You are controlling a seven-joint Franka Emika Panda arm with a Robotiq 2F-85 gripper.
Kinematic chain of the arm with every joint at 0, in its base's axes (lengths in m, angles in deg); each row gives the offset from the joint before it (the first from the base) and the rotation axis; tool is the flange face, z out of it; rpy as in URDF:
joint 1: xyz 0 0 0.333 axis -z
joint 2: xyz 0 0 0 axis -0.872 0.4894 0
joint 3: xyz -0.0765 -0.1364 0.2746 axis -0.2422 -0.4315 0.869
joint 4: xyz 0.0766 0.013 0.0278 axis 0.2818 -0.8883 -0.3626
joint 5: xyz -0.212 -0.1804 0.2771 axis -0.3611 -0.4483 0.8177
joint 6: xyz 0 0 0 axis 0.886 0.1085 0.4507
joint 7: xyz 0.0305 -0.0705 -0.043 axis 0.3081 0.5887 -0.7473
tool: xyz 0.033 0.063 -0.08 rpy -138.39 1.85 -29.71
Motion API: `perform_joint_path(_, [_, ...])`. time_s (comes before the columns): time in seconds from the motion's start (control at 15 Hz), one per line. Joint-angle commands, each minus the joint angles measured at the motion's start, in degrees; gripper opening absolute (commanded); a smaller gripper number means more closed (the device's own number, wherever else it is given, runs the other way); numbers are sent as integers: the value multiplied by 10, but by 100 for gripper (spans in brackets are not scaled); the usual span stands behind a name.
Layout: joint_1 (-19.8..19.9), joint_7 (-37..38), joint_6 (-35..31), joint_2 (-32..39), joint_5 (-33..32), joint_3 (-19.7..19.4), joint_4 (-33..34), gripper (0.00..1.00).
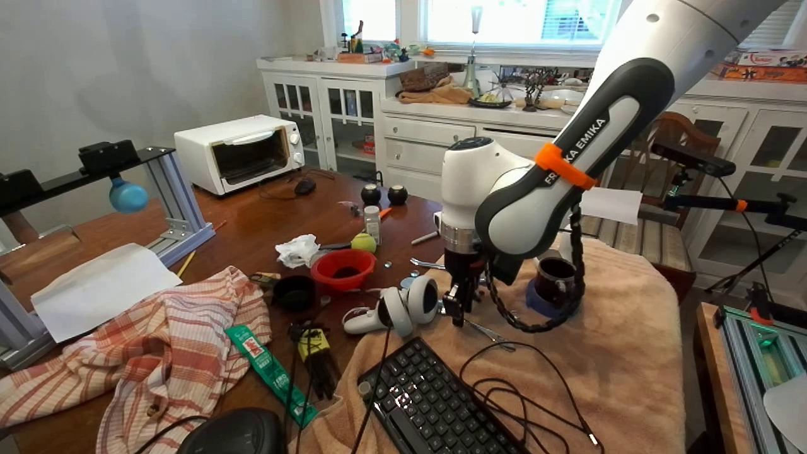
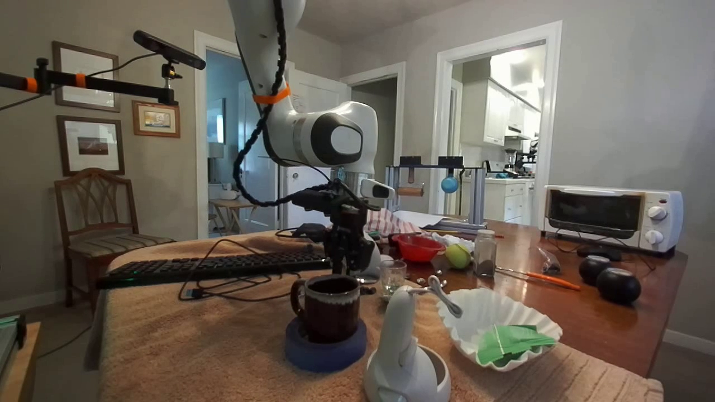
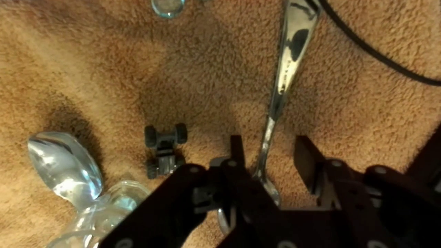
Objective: Move a spoon to the right
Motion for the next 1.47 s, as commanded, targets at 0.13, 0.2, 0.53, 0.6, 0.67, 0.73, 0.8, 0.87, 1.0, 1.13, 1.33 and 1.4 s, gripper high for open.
perform_joint_path(0.13, [-14, 8, -32, 12, -7, -11, -5, 51])
perform_joint_path(0.2, [-14, 7, -36, 13, -6, -11, -6, 58])
perform_joint_path(0.53, [-19, 8, -56, 19, -8, -15, -7, 24])
perform_joint_path(0.6, [-20, 8, -58, 18, -9, -16, -8, 21])
perform_joint_path(0.67, [-21, 8, -59, 17, -9, -17, -9, 16])
perform_joint_path(0.73, [-21, 8, -60, 17, -9, -17, -9, 14])
perform_joint_path(0.8, [-22, 7, -59, 16, -10, -18, -10, 13])
perform_joint_path(0.87, [-22, 7, -60, 16, -10, -18, -10, 18])
perform_joint_path(1.0, [-24, 7, -62, 15, -11, -19, -11, 22])
perform_joint_path(1.13, [-25, 7, -68, 13, -13, -20, -14, 25])
perform_joint_path(1.33, [-24, 5, -77, 13, -12, -20, -16, 34])
perform_joint_path(1.4, [-24, 5, -82, 13, -11, -20, -17, 38])
